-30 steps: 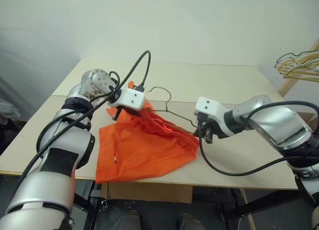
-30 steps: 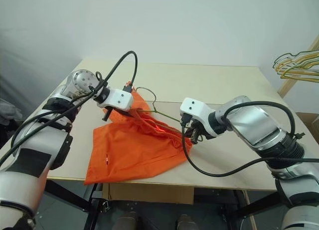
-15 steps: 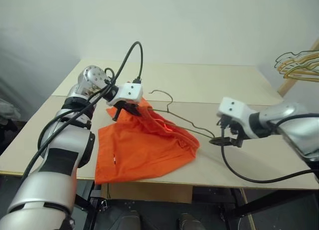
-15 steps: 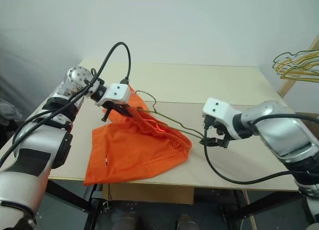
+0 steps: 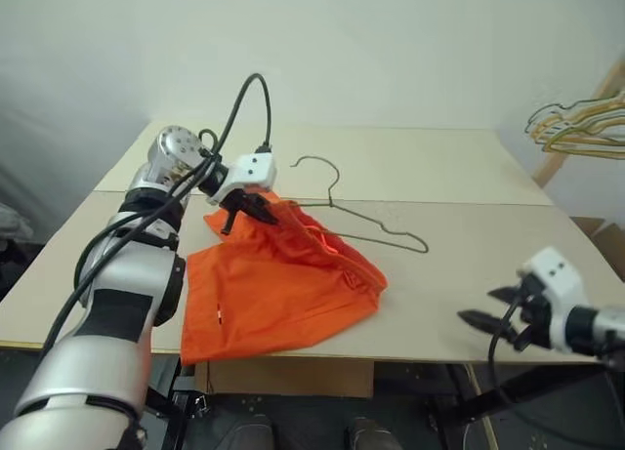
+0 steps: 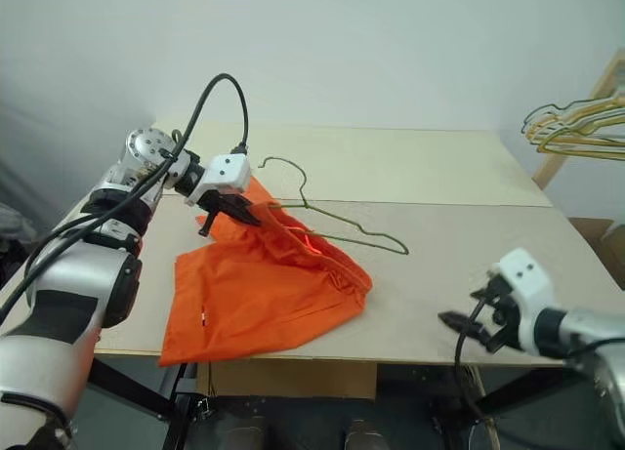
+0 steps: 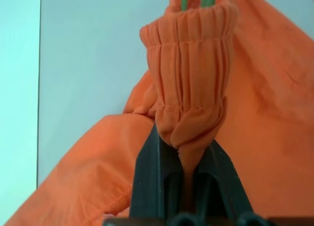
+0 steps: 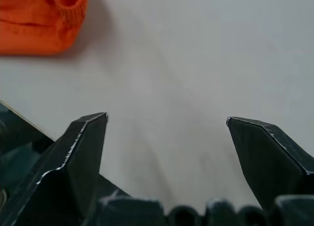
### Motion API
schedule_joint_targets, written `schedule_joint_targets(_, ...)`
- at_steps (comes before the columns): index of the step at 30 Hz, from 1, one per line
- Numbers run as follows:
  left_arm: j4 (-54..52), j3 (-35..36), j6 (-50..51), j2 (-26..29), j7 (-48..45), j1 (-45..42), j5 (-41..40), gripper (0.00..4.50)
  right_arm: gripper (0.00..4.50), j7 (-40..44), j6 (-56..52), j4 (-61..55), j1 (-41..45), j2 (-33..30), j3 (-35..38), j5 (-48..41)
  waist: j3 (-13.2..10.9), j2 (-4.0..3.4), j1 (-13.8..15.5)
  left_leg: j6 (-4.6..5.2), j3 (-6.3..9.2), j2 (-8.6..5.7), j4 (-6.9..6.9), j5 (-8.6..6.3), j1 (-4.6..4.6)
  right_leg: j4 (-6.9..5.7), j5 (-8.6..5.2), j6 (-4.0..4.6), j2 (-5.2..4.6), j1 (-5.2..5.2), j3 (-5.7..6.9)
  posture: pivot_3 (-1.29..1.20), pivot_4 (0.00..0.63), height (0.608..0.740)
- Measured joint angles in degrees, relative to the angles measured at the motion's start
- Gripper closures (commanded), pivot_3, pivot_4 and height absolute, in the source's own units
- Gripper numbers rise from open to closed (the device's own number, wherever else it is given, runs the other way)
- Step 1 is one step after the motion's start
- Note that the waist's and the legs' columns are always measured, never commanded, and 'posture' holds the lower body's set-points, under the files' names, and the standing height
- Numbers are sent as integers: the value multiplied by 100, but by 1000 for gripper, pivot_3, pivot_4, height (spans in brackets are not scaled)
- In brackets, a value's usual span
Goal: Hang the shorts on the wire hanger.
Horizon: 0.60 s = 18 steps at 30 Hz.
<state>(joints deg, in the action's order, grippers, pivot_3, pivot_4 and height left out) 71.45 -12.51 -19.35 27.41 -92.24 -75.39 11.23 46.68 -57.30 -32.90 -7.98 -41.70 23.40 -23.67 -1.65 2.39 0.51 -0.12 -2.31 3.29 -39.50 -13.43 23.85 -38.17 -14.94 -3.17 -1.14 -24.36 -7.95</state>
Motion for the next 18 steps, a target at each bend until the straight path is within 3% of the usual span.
schedule_joint_targets(4,-3,17,65,-25,-4,-49,-5,4500,45,-711,348,11,188,1111,-1085,56,2,-8,-154,-1,3,0,5,0,-26,0,-6,-2,-1,24,2,42,0,740)
schedule_joint_targets(10,-14,16,69,-47,-6,-49,-9,4500,45,-1302,485,532,1126,2004,-2195,149,1,-8,-180,0,12,-6,15,0,-12,7,13,33,-2,16,5,57,0,740)
schedule_joint_targets(14,-16,18,70,7,-6,-49,-8,4500,877,-1441,430,908,1433,2242,-2552,115,1,-8,-121,0,16,-21,15,0,-7,9,12,30,-17,18,10,65,0,740)
schedule_joint_targets(18,-16,18,69,23,-6,-48,-8,4500,2284,-1491,417,1087,1491,2242,-2651,85,1,-7,-91,0,18,-25,13,0,-7,9,12,27,-21,21,13,68,0,740)
